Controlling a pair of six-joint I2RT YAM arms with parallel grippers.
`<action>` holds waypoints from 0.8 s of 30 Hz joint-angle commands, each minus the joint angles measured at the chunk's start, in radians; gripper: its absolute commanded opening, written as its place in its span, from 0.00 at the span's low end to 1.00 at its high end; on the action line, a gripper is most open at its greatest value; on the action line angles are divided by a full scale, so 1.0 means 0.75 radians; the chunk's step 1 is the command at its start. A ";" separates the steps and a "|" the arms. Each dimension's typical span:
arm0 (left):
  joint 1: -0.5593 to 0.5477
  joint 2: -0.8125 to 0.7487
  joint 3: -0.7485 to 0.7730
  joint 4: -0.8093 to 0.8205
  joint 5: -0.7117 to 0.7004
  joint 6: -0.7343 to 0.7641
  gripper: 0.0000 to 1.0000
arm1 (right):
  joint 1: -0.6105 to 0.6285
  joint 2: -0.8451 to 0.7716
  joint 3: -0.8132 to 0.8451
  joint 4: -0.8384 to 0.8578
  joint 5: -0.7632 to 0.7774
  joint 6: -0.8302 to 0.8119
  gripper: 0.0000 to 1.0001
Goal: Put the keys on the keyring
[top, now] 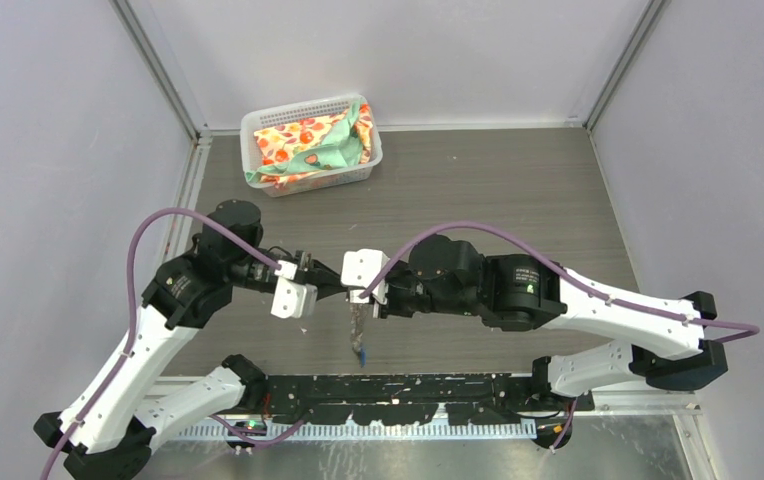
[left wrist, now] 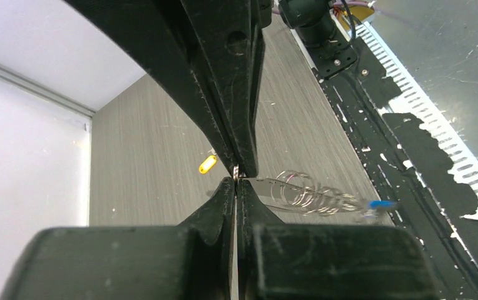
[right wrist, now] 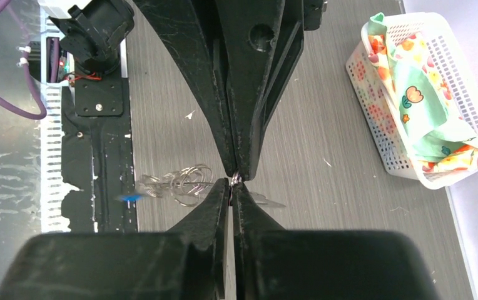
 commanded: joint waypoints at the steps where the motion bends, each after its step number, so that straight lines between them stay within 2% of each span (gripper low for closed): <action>1: 0.000 -0.011 0.069 0.063 0.061 -0.033 0.00 | 0.005 0.010 0.027 0.031 0.035 -0.027 0.02; 7: 0.000 -0.016 0.061 0.067 0.071 -0.070 0.00 | 0.006 -0.060 -0.046 0.139 0.050 -0.024 0.01; 18: 0.000 -0.046 0.011 0.304 0.053 -0.363 0.02 | 0.006 -0.252 -0.309 0.492 0.014 0.052 0.01; 19: 0.000 -0.049 0.004 0.325 0.050 -0.397 0.10 | 0.006 -0.259 -0.319 0.505 0.010 0.055 0.01; 22: -0.001 -0.057 0.002 0.337 0.047 -0.456 0.43 | 0.006 -0.278 -0.344 0.549 0.000 0.067 0.01; 24: -0.001 -0.068 -0.002 0.332 0.019 -0.494 0.49 | 0.005 -0.295 -0.363 0.575 -0.006 0.077 0.01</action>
